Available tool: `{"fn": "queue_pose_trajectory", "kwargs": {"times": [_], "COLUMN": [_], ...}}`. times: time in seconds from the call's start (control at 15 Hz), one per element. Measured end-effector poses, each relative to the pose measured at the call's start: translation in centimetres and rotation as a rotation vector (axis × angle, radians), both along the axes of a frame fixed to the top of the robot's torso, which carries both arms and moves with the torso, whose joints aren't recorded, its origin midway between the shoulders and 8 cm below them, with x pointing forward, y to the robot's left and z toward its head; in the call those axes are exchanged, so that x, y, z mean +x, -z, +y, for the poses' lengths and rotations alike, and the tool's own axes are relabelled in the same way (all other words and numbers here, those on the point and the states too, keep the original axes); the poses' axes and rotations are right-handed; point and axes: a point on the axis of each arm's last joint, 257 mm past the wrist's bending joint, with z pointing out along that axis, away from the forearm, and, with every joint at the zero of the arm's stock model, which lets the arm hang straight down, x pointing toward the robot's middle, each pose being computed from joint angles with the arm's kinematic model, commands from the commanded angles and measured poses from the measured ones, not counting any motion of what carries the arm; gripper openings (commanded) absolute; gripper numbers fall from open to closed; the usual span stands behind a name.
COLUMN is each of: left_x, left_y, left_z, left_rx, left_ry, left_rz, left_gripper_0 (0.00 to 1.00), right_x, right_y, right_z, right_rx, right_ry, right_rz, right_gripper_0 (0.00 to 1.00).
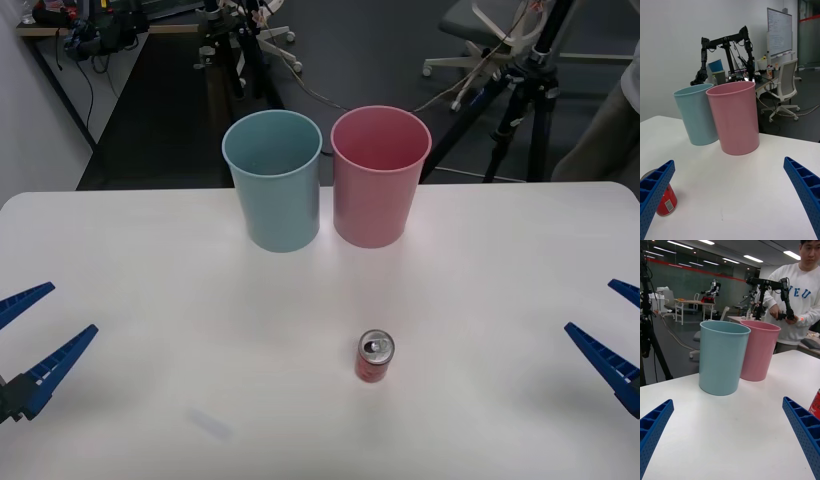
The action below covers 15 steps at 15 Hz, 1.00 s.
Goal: Grasp the object on the table and drop it into the matching bin: aluminum can to the light blue bin, PET bottle to the pink bin.
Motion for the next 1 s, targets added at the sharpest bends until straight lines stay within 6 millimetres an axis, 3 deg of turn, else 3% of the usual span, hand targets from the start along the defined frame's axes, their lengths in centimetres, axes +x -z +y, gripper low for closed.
{"fn": "queue_pose_trajectory", "kwargs": {"times": [0.13,0.33,0.53,1.0], "left_x": [0.0,0.0,0.0,0.0], "left_y": [0.0,0.0,0.0,0.0], "left_z": [0.0,0.0,0.0,0.0], "left_rx": [0.0,0.0,0.0,0.0], "left_ry": [0.0,0.0,0.0,0.0], "left_rz": [0.0,0.0,0.0,0.0], "left_gripper_0": [1.0,1.0,1.0,1.0], "right_x": [0.0,-0.8,-1.2,-4.4], "right_y": [0.0,2.3,2.5,6.2], "right_z": [0.0,0.6,1.1,4.4], "right_rx": [0.0,0.054,0.053,0.004], "right_ry": [0.0,0.022,0.006,-0.057], "right_rz": [0.0,0.042,0.044,0.074], "right_gripper_0": [1.0,1.0,1.0,1.0]}}
